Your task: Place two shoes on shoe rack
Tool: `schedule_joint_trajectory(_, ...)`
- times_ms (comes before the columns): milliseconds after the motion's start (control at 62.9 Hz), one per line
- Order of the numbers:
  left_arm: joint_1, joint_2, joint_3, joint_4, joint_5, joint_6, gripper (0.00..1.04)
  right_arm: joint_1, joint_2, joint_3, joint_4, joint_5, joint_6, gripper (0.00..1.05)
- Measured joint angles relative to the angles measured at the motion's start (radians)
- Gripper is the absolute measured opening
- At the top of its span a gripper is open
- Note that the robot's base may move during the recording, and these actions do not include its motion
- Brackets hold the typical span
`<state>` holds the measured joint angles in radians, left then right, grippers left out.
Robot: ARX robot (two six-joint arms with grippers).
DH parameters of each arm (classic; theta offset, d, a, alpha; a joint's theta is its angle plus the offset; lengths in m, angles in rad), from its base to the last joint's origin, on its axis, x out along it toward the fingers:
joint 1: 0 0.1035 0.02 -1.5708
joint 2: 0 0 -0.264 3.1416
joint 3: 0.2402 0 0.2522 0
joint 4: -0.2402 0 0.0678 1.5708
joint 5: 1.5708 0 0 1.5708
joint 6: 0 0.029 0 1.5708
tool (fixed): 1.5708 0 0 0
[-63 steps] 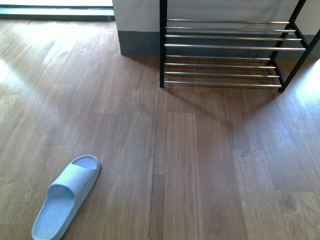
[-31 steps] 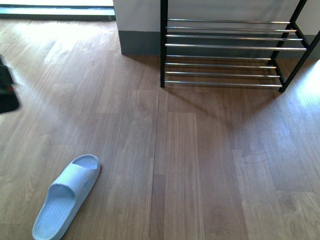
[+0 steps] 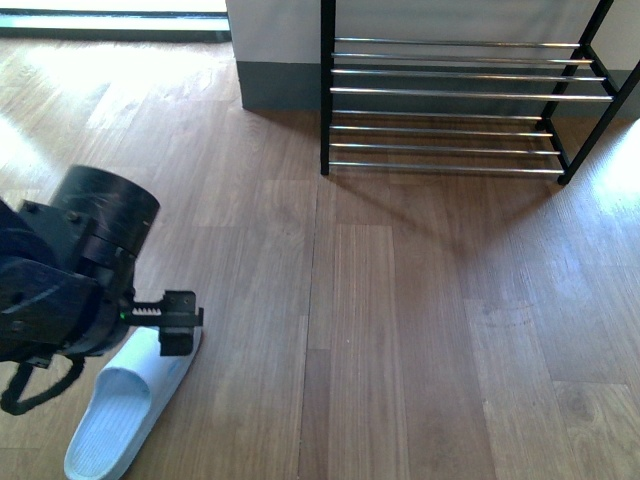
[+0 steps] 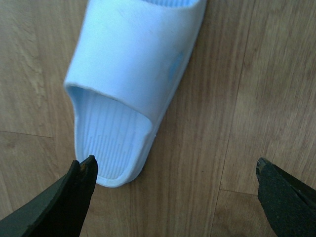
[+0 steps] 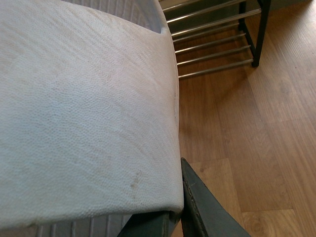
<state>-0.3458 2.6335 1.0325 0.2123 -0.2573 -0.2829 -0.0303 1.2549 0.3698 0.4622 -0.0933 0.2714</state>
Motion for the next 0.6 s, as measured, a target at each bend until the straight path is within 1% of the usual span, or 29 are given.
schedule_joint_trajectory(127,-0.001,0.064,0.055,-0.039,-0.027,-0.002,0.95,0.000,0.000,0.000,0.000,0.000,0.000,0.01)
schedule_joint_trajectory(334,0.026,0.158,0.117,-0.090,-0.076,-0.040,0.95,0.000,0.000,0.000,0.000,0.000,0.000,0.01)
schedule_joint_trajectory(604,0.049,0.237,0.186,-0.073,-0.095,-0.055,0.95,0.000,0.000,0.000,0.000,0.000,0.000,0.01)
